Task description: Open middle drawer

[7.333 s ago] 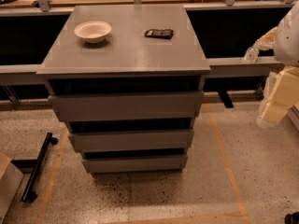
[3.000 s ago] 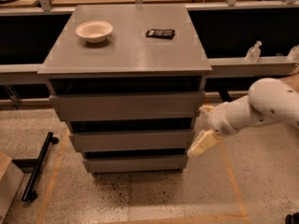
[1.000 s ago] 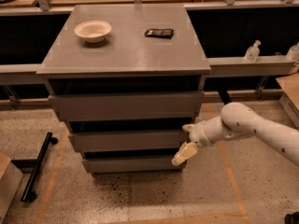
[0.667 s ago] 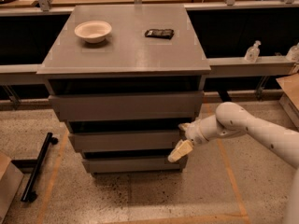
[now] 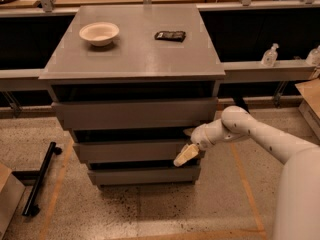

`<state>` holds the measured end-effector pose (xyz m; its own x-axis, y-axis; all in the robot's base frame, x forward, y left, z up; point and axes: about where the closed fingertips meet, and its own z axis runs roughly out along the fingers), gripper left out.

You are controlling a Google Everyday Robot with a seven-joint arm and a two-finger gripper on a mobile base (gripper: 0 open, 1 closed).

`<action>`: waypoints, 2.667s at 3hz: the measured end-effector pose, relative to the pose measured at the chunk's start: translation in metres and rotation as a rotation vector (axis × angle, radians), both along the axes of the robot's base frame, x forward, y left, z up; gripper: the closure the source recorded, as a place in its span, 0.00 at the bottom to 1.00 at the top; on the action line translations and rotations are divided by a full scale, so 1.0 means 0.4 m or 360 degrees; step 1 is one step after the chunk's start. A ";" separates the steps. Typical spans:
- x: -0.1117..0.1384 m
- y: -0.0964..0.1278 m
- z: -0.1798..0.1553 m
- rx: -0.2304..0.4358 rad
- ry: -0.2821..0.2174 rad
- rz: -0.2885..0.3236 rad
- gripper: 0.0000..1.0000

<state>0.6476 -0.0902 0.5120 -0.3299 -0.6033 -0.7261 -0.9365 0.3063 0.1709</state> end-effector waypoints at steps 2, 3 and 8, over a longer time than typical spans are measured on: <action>0.026 0.011 -0.025 -0.0007 -0.0088 -0.0072 0.00; 0.076 0.017 -0.052 0.0002 -0.0123 -0.0081 0.00; 0.040 0.002 -0.147 0.0052 0.0075 -0.0171 0.88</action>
Offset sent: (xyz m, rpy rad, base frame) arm 0.0398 0.0028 -0.0151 -0.0005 -0.1201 -0.0750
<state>0.6636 -0.0893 0.4533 -0.4255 -0.5387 -0.7271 -0.8892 0.3980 0.2254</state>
